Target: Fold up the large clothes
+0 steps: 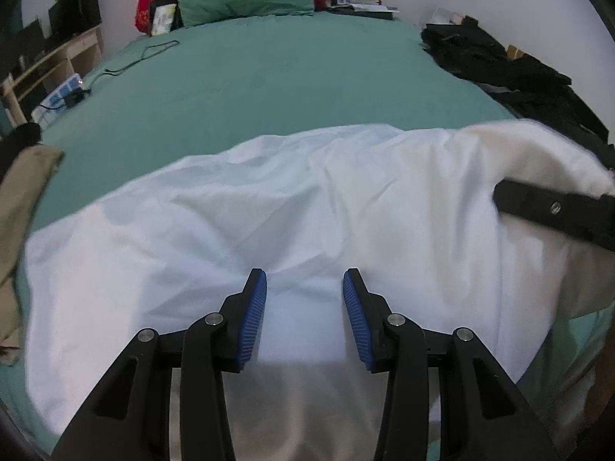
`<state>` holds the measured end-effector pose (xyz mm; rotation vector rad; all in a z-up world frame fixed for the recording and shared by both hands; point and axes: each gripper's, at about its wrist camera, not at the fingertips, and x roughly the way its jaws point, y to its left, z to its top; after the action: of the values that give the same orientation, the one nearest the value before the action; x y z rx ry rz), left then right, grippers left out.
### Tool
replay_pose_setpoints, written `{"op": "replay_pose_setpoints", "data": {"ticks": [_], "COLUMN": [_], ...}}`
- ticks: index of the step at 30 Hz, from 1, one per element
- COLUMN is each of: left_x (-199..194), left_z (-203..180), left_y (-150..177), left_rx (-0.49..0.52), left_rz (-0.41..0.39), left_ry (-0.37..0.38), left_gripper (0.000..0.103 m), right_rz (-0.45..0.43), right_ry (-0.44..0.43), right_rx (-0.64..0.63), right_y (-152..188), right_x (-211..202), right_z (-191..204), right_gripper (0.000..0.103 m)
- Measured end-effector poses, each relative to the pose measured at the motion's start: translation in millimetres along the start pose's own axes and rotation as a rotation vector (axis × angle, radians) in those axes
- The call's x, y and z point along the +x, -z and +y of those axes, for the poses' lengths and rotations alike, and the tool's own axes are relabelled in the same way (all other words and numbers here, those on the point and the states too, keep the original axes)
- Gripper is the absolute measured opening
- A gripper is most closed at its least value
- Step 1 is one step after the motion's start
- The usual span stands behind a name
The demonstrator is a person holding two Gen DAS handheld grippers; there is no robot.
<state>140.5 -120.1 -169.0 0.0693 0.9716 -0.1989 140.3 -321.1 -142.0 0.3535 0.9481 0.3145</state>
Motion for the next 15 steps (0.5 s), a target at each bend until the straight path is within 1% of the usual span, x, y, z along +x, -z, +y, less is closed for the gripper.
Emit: {"op": "replay_pose_setpoints", "data": {"ticks": [4, 6, 10, 12, 15], "left_x": [-32, -45, -66, -72, -81], "left_z": [36, 55, 115, 135, 167], "left_y": [2, 6, 23, 29, 38], "left_rx": [-0.05, -0.087, -0.21, -0.221, -0.205], "left_rz": [-0.077, -0.102, -0.124, -0.138, -0.149], "left_ry": [-0.021, -0.031, -0.072, -0.102, -0.139], "left_gripper": [0.044, 0.044, 0.044, 0.044, 0.044], "right_rz": [-0.01, -0.008, 0.016, 0.039, 0.08], "right_ry": [0.076, 0.12, 0.18, 0.203, 0.214], "right_rx": [-0.111, -0.175, -0.289, -0.355, -0.426], "right_y": [-6, -8, -9, -7, 0], "right_x": [-5, -2, 11, 24, 42], "right_z": [36, 59, 99, 122, 149], "right_gripper": [0.017, 0.017, 0.017, 0.019, 0.02]}}
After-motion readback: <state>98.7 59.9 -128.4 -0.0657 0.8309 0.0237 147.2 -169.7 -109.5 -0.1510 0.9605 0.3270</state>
